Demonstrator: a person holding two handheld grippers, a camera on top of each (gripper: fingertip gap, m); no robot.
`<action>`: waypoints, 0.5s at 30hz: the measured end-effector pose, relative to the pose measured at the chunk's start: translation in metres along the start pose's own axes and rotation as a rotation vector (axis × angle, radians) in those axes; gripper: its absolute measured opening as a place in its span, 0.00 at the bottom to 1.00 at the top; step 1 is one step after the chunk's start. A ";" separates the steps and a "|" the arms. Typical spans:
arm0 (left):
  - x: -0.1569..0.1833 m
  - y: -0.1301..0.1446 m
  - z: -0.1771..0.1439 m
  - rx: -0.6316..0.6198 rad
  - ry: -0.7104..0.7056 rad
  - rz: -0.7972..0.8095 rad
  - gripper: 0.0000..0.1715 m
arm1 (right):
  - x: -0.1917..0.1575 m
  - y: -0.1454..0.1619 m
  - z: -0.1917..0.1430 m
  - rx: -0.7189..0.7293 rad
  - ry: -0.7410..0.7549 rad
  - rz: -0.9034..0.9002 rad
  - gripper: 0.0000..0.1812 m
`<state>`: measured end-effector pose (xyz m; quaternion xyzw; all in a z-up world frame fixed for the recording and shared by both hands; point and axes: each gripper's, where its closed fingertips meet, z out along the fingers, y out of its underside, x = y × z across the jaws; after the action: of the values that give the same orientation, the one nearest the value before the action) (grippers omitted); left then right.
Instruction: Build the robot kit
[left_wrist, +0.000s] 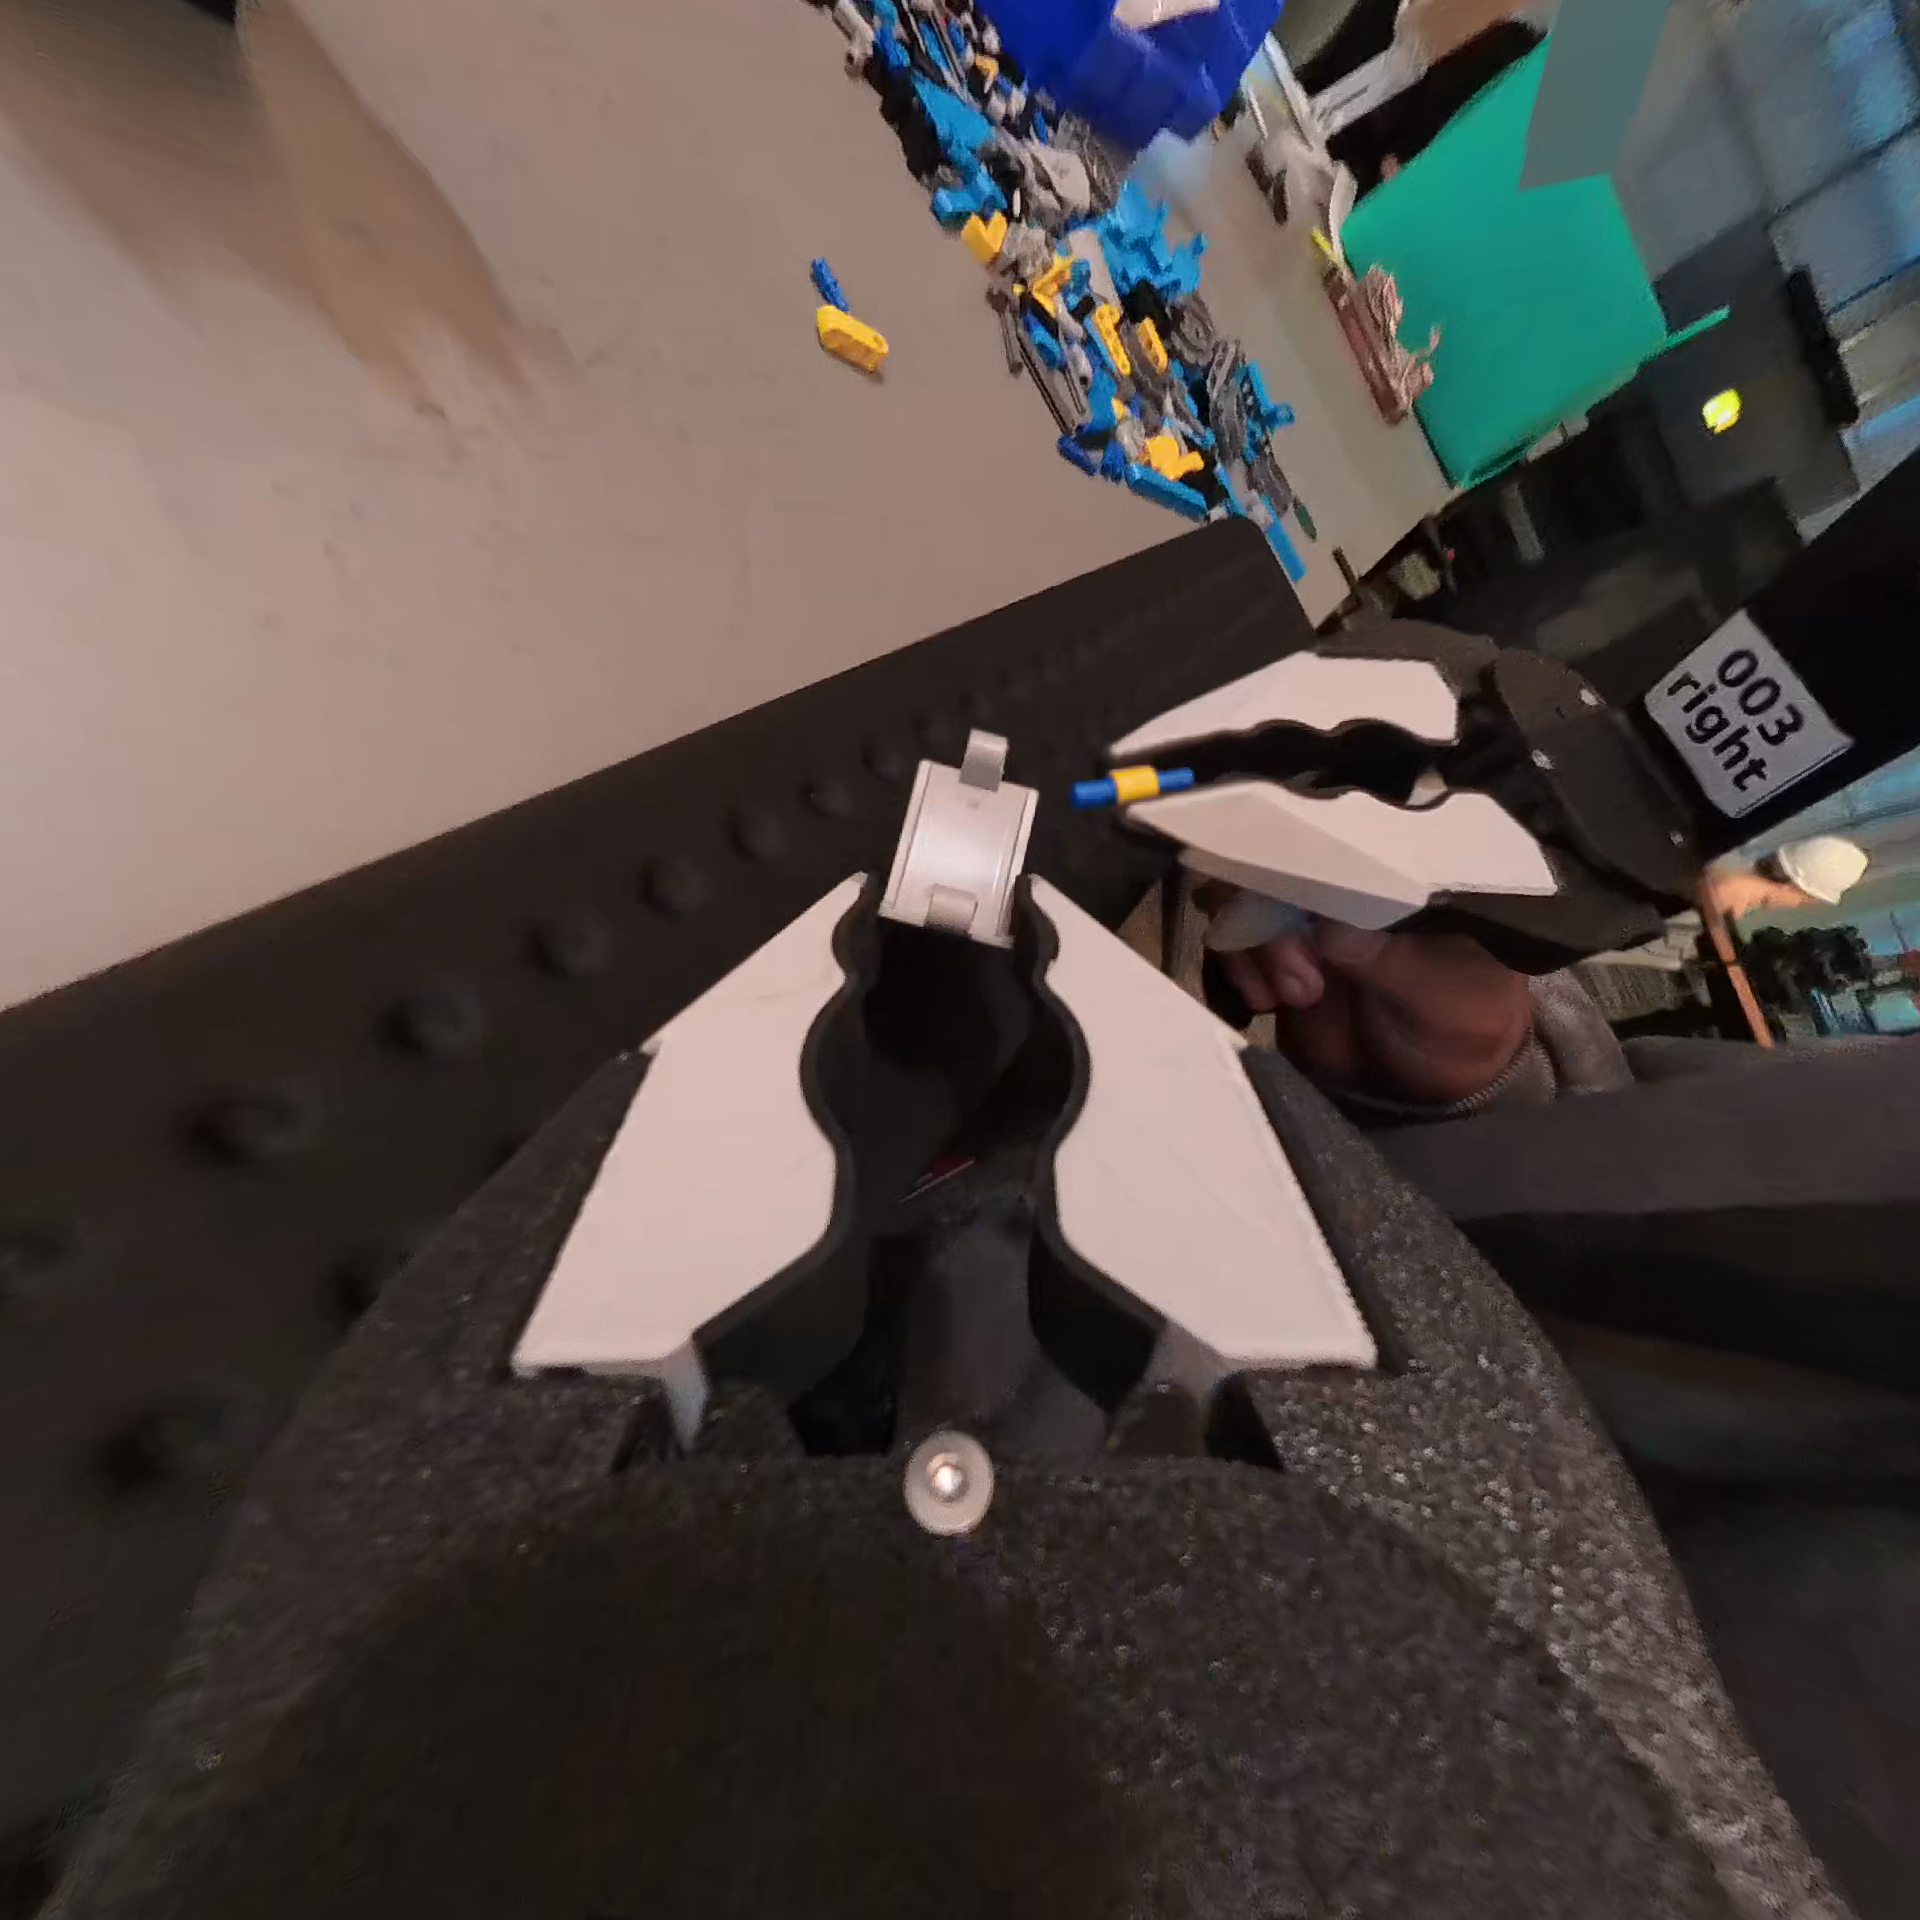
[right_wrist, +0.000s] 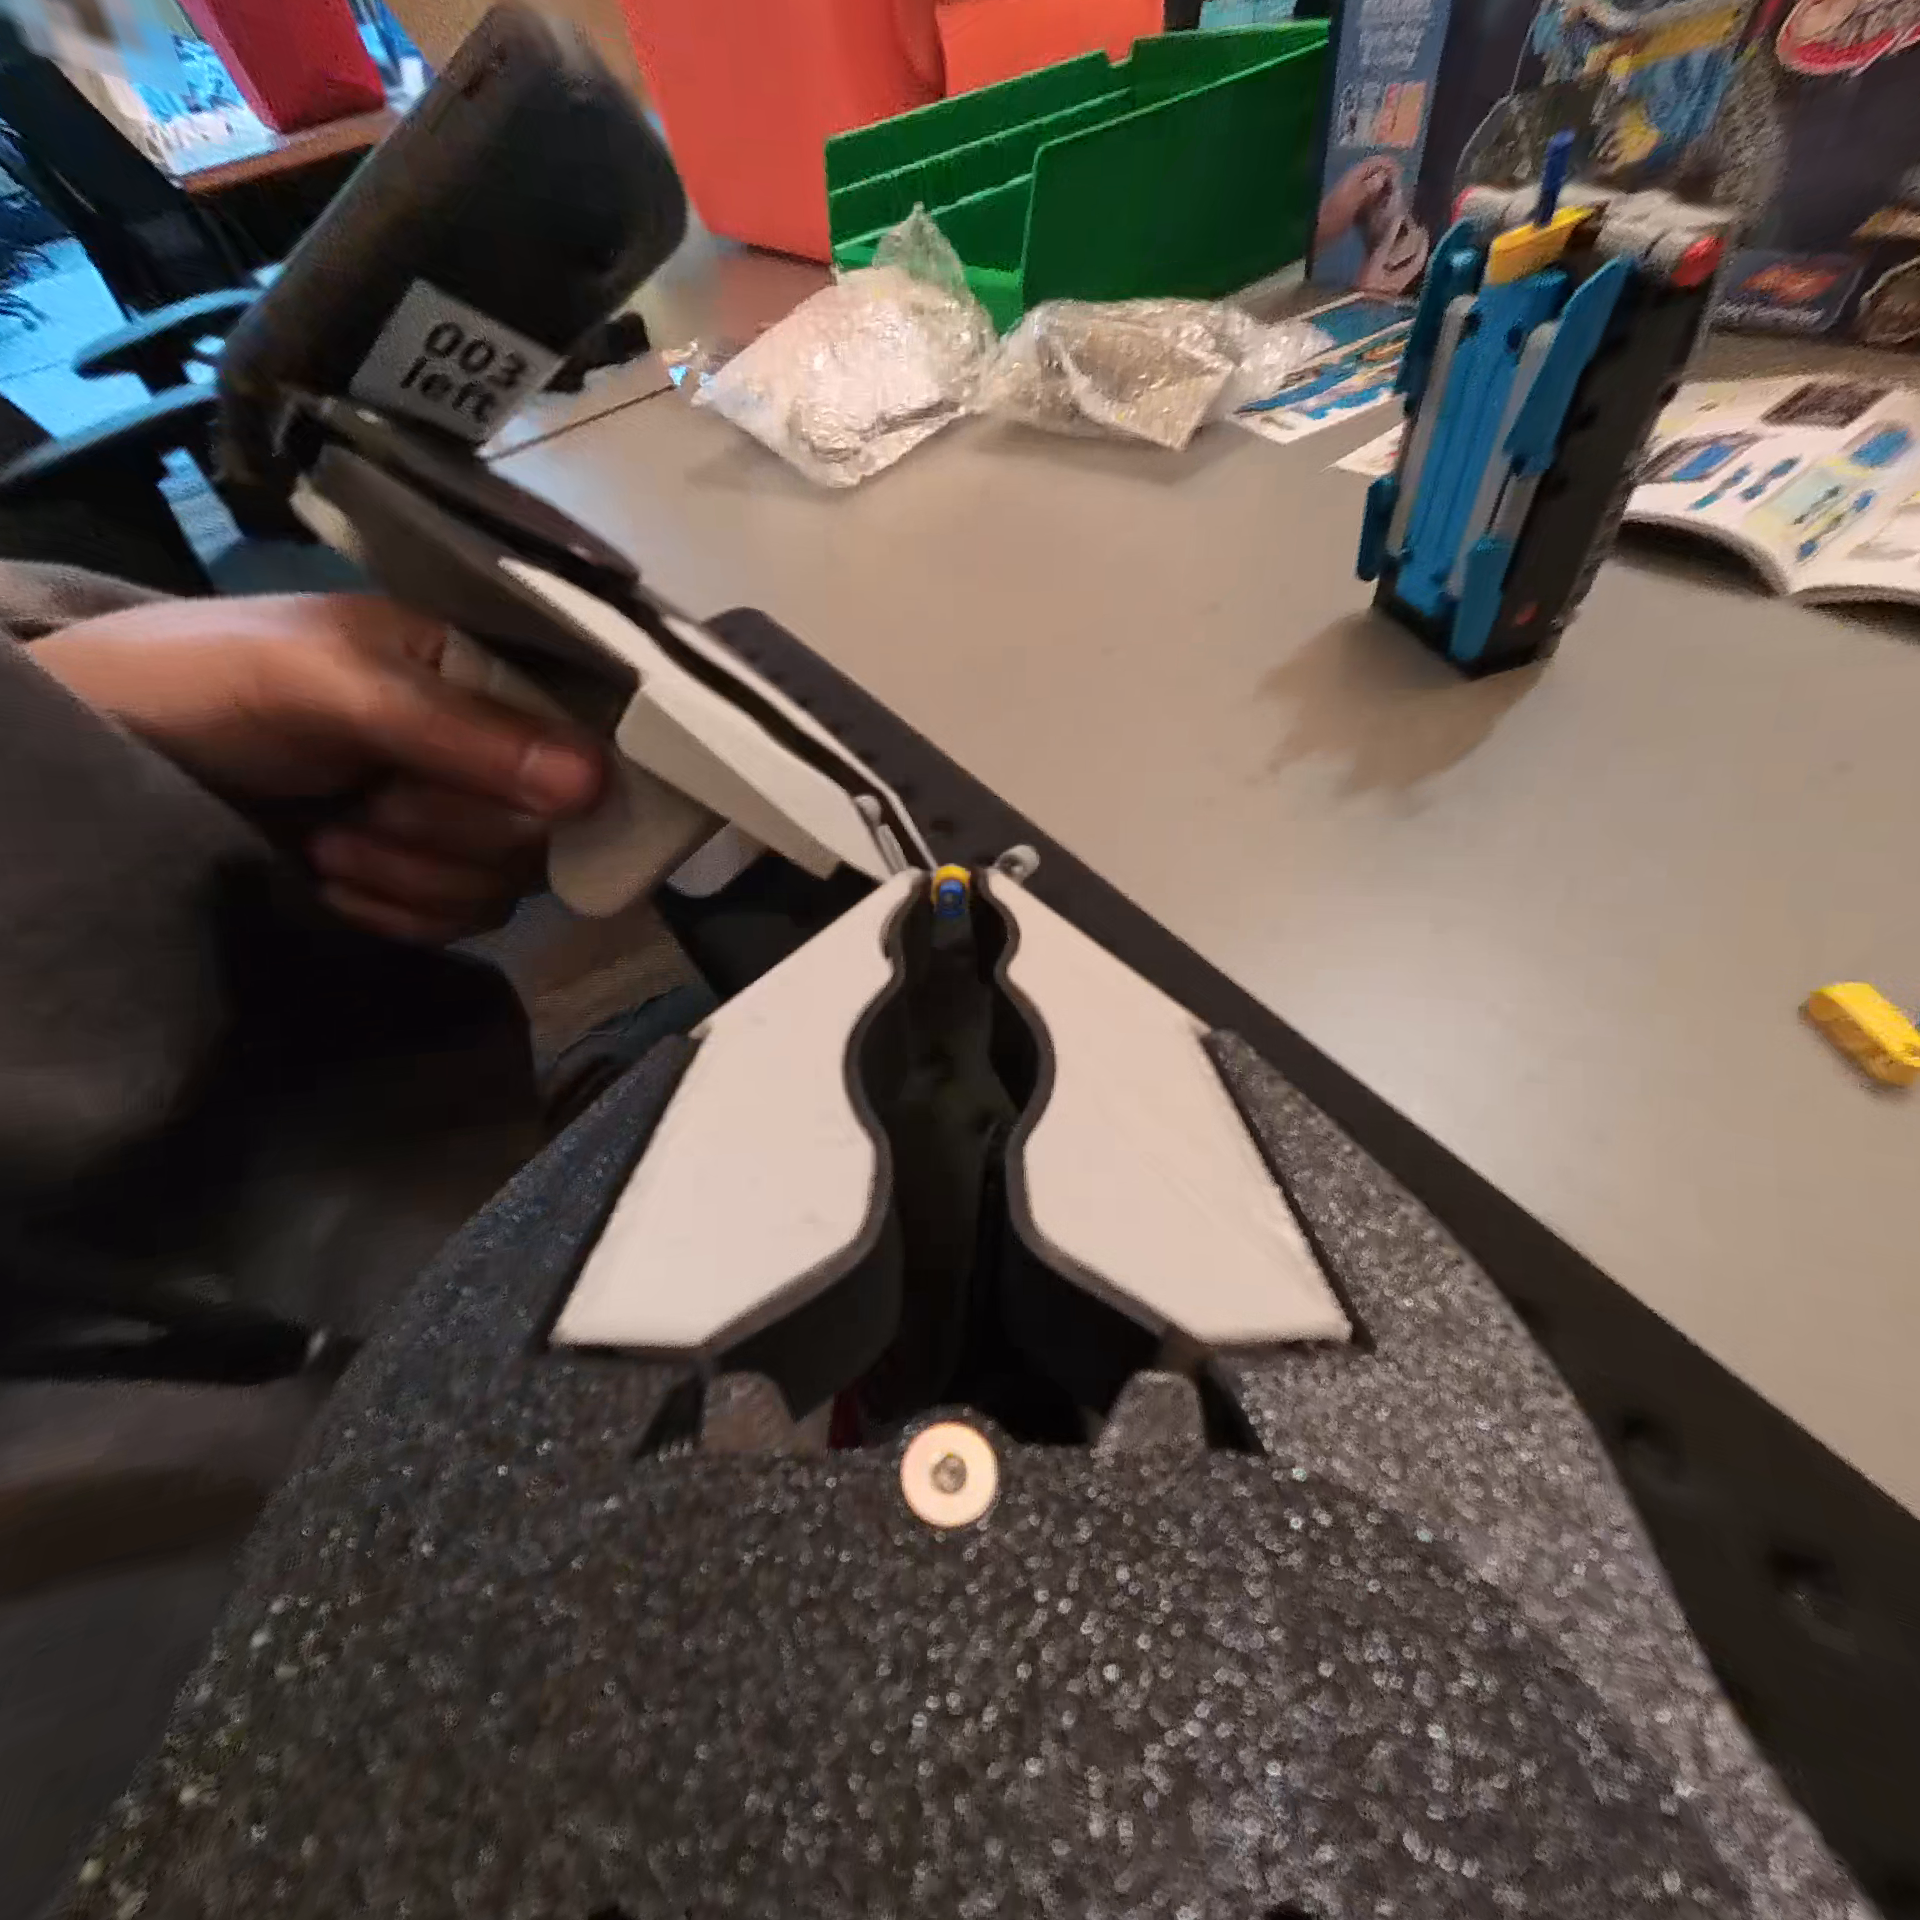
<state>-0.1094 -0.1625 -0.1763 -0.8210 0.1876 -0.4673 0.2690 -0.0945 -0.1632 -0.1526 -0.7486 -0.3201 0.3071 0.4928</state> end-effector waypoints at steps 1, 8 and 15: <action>0.001 0.000 0.001 0.018 0.003 0.005 0.14 | 0.004 0.001 0.001 -0.006 0.026 -0.014 0.04; 0.002 0.006 0.006 0.063 -0.051 0.090 0.14 | 0.010 0.011 0.004 -0.021 0.093 -0.060 0.04; 0.003 0.005 0.006 0.126 -0.083 0.097 0.14 | 0.012 0.008 0.005 0.004 0.174 -0.109 0.04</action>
<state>-0.1032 -0.1663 -0.1795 -0.8111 0.1861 -0.4301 0.3500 -0.0899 -0.1532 -0.1632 -0.7529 -0.3158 0.2145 0.5362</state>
